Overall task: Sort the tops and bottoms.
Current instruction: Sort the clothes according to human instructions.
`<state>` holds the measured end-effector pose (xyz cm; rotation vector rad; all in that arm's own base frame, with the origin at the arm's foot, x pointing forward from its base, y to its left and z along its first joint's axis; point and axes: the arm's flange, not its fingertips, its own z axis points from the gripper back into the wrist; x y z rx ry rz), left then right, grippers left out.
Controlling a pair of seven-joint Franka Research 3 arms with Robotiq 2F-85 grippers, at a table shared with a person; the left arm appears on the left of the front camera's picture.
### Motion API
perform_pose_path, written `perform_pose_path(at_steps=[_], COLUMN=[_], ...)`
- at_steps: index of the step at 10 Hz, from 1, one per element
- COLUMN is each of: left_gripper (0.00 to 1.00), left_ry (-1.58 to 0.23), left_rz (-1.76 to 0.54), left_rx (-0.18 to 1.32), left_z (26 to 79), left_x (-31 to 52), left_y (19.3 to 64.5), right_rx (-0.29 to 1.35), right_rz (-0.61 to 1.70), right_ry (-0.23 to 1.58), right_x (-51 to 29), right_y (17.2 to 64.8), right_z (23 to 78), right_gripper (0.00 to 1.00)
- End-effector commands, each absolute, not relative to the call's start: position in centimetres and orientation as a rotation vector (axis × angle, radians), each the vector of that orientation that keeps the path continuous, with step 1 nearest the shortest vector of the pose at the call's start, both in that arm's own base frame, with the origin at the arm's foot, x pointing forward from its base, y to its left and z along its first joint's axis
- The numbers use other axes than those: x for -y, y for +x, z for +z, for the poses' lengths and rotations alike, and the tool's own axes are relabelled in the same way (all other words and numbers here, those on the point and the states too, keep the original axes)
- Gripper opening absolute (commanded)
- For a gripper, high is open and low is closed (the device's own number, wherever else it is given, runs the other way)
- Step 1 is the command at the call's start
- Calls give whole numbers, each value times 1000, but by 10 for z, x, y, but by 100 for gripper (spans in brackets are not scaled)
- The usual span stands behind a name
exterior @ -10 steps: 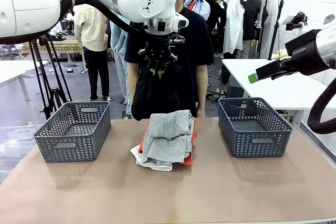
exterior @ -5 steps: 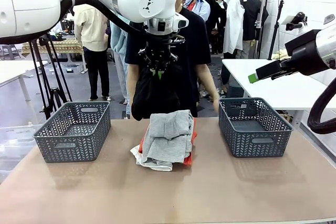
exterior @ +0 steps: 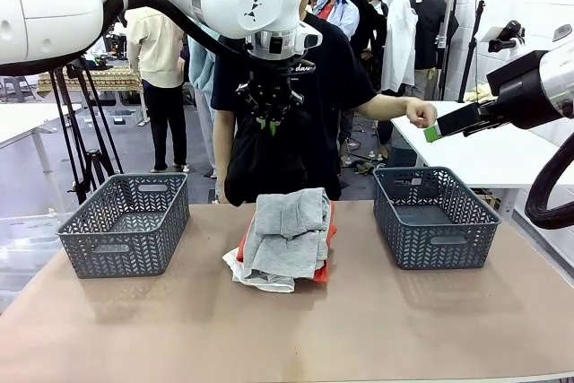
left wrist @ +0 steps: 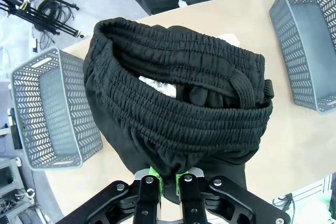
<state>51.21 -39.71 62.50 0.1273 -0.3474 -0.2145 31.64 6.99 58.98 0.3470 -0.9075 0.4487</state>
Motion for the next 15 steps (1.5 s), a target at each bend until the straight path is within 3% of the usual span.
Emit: perform_pose_path(at_steps=[1,15], left_gripper=[0,0], left_ry=[113,127], left_rz=[-211,-214], left_rx=[355,348], left_z=[628,625], left_x=[392,397], left_y=[508,512], right_rx=[906,906], right_rz=[445,445], right_ry=[371,371], right_x=[-70,-70], right_y=[318,318], right_z=[588,588], right_gripper=[100,100])
